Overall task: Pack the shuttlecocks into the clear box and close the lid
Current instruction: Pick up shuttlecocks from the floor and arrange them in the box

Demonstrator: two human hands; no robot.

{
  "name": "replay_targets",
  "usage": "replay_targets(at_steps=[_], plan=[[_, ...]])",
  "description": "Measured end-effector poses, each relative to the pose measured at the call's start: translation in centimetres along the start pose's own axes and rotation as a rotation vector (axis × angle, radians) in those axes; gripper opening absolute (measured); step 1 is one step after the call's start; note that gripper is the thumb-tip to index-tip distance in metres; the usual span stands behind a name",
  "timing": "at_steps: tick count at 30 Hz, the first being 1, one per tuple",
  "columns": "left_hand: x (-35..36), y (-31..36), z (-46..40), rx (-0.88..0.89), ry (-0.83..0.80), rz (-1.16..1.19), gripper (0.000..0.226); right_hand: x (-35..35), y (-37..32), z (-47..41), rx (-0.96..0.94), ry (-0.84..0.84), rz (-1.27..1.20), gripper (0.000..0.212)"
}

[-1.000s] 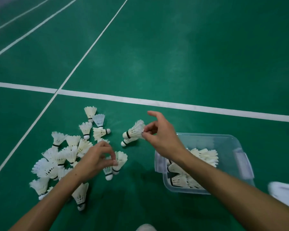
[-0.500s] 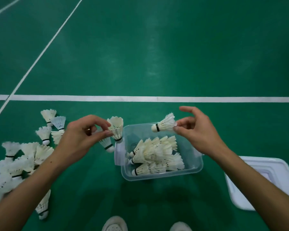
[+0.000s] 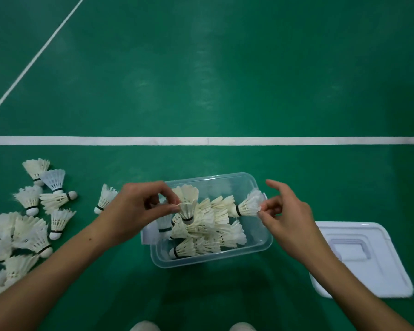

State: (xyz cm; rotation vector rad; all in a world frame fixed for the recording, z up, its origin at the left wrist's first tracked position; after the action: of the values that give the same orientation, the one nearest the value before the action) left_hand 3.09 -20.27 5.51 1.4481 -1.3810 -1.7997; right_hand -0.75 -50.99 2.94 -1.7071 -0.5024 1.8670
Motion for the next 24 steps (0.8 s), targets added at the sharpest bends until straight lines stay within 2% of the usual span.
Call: replay_targets(at_steps=[4, 10, 18, 24], plan=[[2.3, 1.1, -1.1, 0.045, -0.075, -0.022, 0.009, 0.9, -0.4, 0.4, -0.009, -0.026, 0.087, 0.07], [2.5, 1.2, -0.8, 0.068, -0.081, -0.04, 0.01, 3.4, -1.2, 0.3, -0.049, -0.078, 0.104, 0.072], [2.2, 0.8, -0.3, 0.052, -0.077, -0.048, 0.01, 5.7, -0.9, -0.6, 0.049, -0.148, -0.079, 0.076], [2.5, 0.8, -0.5, 0.05, -0.089, -0.045, 0.01, 7.2, 0.1, -1.2, 0.184, -0.245, -0.198, 0.067]])
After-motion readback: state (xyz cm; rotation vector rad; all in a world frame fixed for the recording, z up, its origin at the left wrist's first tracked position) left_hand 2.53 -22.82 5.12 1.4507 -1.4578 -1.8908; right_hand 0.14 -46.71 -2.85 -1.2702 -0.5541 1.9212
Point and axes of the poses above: each hand's wrist, its own z-axis away from the middle knuckle, its own x-axis out of the palm, y = z × x, the point moved 10 cm from there along -z, towards the middle knuckle, and after that the axes turned 9 degrees about z, right-handed, at the moved point
